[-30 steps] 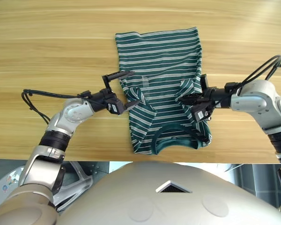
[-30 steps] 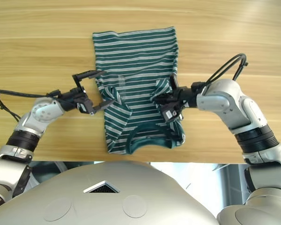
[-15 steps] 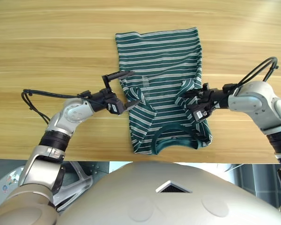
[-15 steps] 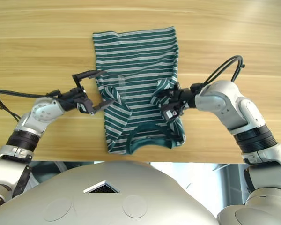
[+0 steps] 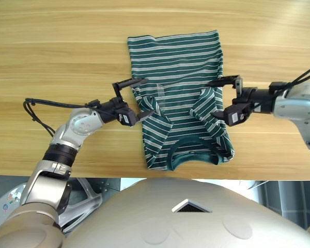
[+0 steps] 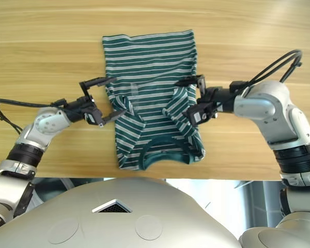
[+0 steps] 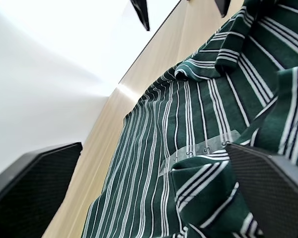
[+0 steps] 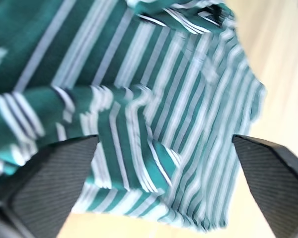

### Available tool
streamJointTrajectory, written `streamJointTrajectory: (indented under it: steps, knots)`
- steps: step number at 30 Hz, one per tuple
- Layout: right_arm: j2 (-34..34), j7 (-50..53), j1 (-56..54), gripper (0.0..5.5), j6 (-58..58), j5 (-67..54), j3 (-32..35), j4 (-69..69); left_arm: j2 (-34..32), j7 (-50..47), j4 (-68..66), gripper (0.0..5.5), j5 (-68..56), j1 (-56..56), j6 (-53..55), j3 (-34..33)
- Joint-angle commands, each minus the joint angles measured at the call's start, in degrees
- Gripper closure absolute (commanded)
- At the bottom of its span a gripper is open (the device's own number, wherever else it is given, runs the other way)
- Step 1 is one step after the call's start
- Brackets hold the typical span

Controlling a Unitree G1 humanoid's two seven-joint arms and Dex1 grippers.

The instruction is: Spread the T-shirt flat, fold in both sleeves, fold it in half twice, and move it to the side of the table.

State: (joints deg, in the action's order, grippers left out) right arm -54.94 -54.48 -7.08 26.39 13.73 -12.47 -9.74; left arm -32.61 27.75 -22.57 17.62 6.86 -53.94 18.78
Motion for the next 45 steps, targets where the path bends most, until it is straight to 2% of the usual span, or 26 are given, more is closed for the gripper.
streamJointTrajectory:
  steps: [1, 6, 12, 20, 30, 33, 35, 38, 42, 45]
  knots:
    - [-2.17, 1.51, 1.7, 0.12, 0.48, -3.0, 5.0, -0.35, -0.16, 0.13, 0.01, 0.1, -0.32, 0.47, 0.17, 0.2]
    - [-5.79, 1.12, 7.86, 0.12, 2.86, -7.16, 11.28, 0.02, -0.14, 0.03, 0.16, 0.1, -0.27, 0.35, 0.18, 0.19]
    - [-6.67, -1.09, 17.01, 0.12, 5.42, -9.1, 9.69, -4.33, -0.55, 0.07, 0.5, 0.1, -0.59, -0.21, 0.15, -0.03]
    - [-5.94, -0.91, 21.79, 0.12, 6.3, -8.18, 7.17, -6.97, -0.7, -0.05, 0.31, 0.1, -0.74, -0.29, 0.05, -0.13]
    - [-4.69, -0.96, 21.69, 0.12, 6.23, -7.51, 3.3, -5.71, -0.81, 0.38, -0.05, 0.1, -1.24, -0.36, 0.0, 0.25]
    - [-5.29, -0.11, 21.38, 0.12, 6.48, -12.27, 6.57, -7.67, -1.6, 2.22, 2.13, 0.1, -5.19, -1.02, -0.37, 0.56]
    - [-6.5, 0.22, 20.16, 0.12, 6.49, -17.87, 11.7, -7.74, -3.55, 4.59, 6.37, 0.1, -12.23, -1.69, -0.1, 0.13]
    - [-8.3, -0.13, 17.46, 0.12, 6.25, -20.61, 18.41, -2.47, -10.66, 10.41, 13.69, 0.1, -21.44, -4.37, -0.08, 0.04]
    - [-10.43, -1.92, 18.38, 0.12, 6.87, -18.9, 21.03, 5.58, -21.39, 18.66, 19.8, 0.1, -25.67, -9.6, 0.79, 0.42]
    - [-10.9, -2.74, 21.19, 0.12, 7.26, -16.25, 20.34, 8.3, -28.88, 24.17, 24.24, 0.1, -30.7, -15.25, 2.08, 0.27]
